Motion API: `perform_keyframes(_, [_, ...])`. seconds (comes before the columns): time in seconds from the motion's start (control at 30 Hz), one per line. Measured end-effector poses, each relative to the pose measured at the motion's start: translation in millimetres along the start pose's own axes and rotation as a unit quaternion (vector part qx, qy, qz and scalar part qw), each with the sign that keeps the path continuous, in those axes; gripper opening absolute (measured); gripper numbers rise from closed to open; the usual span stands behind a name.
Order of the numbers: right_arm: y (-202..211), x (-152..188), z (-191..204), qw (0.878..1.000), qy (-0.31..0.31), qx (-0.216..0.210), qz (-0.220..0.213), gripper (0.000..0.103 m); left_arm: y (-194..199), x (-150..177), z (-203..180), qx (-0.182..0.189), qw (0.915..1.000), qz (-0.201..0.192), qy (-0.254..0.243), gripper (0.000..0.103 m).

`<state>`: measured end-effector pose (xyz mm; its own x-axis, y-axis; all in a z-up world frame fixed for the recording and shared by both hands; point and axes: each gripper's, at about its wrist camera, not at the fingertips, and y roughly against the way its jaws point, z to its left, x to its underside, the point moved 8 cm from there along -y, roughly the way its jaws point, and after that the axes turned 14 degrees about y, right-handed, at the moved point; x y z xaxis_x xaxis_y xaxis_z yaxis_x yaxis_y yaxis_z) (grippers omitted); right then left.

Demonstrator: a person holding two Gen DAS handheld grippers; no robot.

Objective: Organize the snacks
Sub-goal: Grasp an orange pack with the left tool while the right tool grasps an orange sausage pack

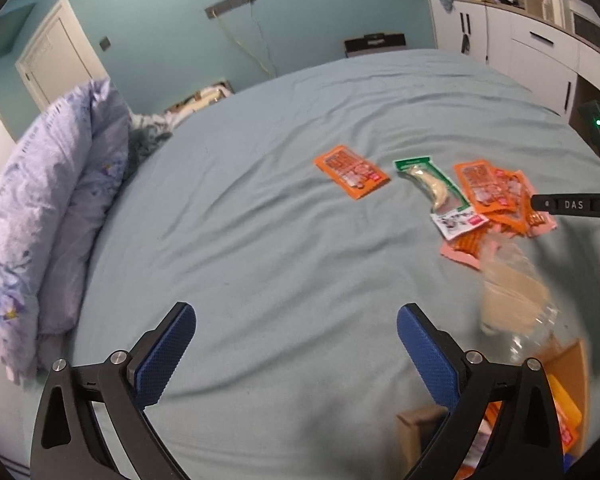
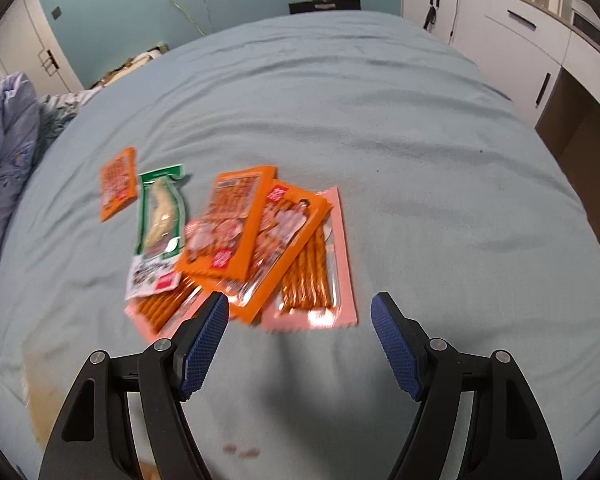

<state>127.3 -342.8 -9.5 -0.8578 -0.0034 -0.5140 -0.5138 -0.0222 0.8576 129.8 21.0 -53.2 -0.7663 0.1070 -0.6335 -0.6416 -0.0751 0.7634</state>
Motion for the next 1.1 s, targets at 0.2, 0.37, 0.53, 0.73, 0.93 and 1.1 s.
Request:
perform_keyframes(0.2, [-29, -34, 10, 1.000, -0.012, -0.023, -0.012, 0.073, -49, -2, 10, 0.033, 0.9949, 0.075, 0.058, 0.103])
perform_keyframes(0.37, [-65, -63, 34, 1.000, 0.009, -0.027, -0.003, 0.073, -90, -10, 2, 0.043, 0.9898, 0.117, 0.069, 0.103])
perform_keyframes(0.53, [-93, -70, 54, 0.997, 0.076, 0.015, 0.005, 0.073, -157, -54, -34, 0.074, 0.9766, 0.173, 0.104, 0.103])
perform_keyframes(0.73, [-106, -67, 65, 0.988, 0.137, 0.070, 0.010, 0.058, -238, -101, -70, 0.097, 0.9348, 0.243, 0.240, 0.103])
perform_keyframes(0.93, [-109, -71, 60, 0.988, 0.134, 0.082, 0.007, 0.036, -262, -103, -84, 0.000, 0.9294, 0.278, 0.243, 0.103])
perform_keyframes(1.1, [-109, -76, 45, 0.995, 0.080, 0.052, -0.002, 0.034, -239, -99, -80, 0.015, 0.9390, 0.267, 0.216, 0.049])
